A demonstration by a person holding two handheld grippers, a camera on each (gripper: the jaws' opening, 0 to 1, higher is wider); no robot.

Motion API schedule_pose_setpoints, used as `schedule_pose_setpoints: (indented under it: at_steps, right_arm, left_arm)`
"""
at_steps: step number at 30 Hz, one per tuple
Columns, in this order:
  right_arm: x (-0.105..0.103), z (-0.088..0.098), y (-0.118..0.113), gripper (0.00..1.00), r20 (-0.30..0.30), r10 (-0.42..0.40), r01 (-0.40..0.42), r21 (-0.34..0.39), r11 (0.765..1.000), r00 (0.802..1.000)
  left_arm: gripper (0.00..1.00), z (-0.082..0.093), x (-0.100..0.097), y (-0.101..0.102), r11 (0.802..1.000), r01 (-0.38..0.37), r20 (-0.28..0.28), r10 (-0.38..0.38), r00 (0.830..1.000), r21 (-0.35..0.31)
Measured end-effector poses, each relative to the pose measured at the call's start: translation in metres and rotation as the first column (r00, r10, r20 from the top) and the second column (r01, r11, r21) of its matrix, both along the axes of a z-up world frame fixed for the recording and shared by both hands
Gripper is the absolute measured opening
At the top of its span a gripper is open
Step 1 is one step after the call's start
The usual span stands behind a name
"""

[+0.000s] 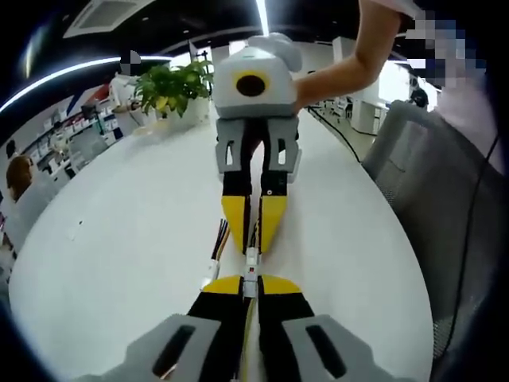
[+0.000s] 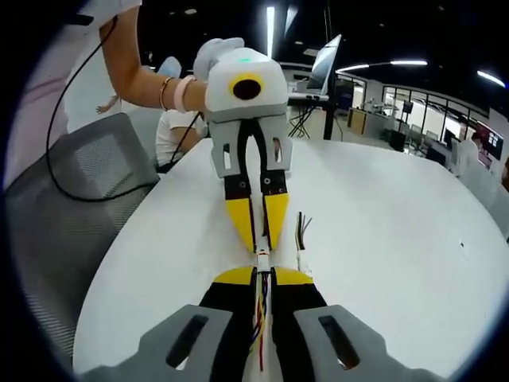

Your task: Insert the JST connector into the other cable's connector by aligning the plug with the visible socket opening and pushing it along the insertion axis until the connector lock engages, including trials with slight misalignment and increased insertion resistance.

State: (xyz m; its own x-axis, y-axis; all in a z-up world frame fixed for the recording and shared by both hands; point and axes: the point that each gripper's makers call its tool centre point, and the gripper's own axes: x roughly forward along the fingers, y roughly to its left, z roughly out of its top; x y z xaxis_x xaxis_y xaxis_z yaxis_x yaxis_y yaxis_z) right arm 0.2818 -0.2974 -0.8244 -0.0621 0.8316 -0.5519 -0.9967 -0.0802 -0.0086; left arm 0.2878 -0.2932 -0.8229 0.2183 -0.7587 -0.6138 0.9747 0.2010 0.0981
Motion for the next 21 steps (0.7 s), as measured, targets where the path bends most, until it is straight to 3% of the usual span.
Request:
schedule_pose_setpoints:
  at_steps: [21]
  right_arm:
    - [-0.0005,-0.0034,-0.0007,0.03,-0.014,-0.002,0.001,-0.028,1.0,1.0]
  left_arm:
    - [0.0,0.0041,-0.0005,-0.0014,1.0,0.001,-0.021,-0.001,1.0,0.004]
